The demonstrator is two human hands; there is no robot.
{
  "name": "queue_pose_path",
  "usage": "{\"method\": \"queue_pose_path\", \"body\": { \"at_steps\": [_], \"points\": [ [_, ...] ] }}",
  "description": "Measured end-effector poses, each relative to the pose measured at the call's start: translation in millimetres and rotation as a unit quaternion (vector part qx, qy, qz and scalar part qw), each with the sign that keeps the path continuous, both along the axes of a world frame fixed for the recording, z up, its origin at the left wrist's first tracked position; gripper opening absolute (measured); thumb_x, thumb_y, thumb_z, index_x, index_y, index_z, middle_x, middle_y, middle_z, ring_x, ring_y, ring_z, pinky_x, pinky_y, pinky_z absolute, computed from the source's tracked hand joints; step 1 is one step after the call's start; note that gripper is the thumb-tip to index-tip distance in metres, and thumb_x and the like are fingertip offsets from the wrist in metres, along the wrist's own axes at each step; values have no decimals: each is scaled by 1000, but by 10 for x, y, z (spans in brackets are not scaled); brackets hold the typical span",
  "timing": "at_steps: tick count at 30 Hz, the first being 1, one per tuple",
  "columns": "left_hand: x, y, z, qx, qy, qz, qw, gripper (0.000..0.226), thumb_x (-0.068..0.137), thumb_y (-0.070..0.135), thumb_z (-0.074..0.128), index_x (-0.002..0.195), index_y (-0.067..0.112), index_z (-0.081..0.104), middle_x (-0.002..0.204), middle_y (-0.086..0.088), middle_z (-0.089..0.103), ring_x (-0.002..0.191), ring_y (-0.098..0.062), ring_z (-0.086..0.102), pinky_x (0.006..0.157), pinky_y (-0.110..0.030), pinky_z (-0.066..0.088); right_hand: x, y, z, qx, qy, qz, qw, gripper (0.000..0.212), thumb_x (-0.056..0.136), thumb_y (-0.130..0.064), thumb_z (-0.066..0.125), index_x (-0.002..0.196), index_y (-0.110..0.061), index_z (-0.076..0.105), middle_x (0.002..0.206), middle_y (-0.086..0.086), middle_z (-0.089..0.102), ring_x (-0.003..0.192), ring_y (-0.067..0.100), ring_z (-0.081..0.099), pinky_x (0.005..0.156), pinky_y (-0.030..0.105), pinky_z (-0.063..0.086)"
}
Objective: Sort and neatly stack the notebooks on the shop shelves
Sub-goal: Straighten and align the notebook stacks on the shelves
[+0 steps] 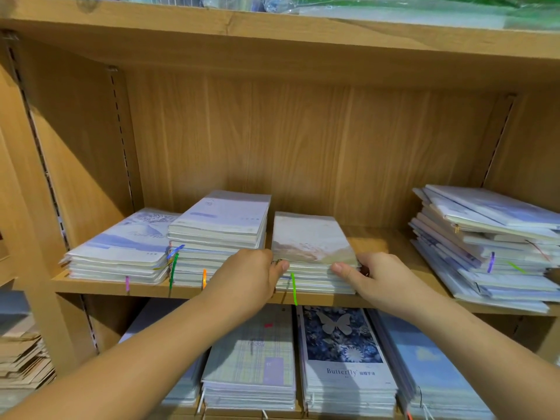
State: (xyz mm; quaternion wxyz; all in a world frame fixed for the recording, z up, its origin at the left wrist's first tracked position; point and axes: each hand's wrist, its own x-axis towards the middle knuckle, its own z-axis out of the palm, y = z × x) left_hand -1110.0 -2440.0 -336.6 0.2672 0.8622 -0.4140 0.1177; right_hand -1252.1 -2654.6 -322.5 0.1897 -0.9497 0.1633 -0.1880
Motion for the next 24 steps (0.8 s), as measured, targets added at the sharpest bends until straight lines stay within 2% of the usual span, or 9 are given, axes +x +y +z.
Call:
{"method": "queue_pose_path", "body": {
  "at_steps": [3,5,8,10,13,16,21,24],
  "points": [
    [8,49,-15,-15,7,-3,1000,45,103,47,49,71,16,53,67,-3,59,66,-22,55,57,-35,39,-37,2,7,6,-7,-4,1000,80,75,-87,41,76,-11,62,61,3,55,54,15,50,50,29,32],
    [5,121,-85,4,-8,-5,1000,41,102,47,51,78,16,60,73,-4,64,72,-24,60,60,-36,44,-75,-36,15,17,11,3,1000,72,74,-87,51,77,-17,67,61,-2,59,54,13,54,51,32,37],
    [-33,180,-224,50,-9,-19,999,35,99,50,55,86,18,60,75,-2,62,74,-23,59,61,-36,45,-84,-68,-10,-2,61,12,998,61,73,-79,69,72,-18,65,60,-4,56,55,13,52,52,29,35],
    [-49,166,-283,34,5,-21,999,32,100,48,57,87,18,58,76,-3,62,74,-23,59,63,-37,48,-64,-66,-45,-26,67,5,997,60,73,-74,74,70,-16,59,61,-3,52,56,15,49,53,29,34],
    [-55,120,-312,-21,24,-14,999,35,100,41,59,79,13,56,69,-5,62,69,-24,58,61,-38,42,-52,-60,-88,-44,42,-1,998,61,73,-73,74,64,-17,49,57,-5,44,53,14,42,51,29,31],
    [-40,97,-324,-41,34,-9,999,38,100,39,61,78,8,59,65,-7,61,66,-24,57,63,-40,44,-41,-55,-126,-51,30,-1,998,62,73,-74,72,62,-19,46,55,-6,42,52,13,41,50,29,30],
    [-50,95,-332,-45,23,-9,999,37,100,39,60,80,9,60,66,-8,61,67,-25,57,60,-39,41,-36,-66,-170,-72,29,-5,997,61,74,-78,67,64,-21,49,57,-7,46,52,12,45,49,28,32],
    [-77,149,-318,-27,23,-19,999,34,99,40,62,75,15,58,62,0,56,62,-18,54,58,-36,40,-50,-74,-160,-50,33,-5,998,61,74,-77,69,62,-20,50,54,-7,45,52,12,44,50,28,33]
  ]
}}
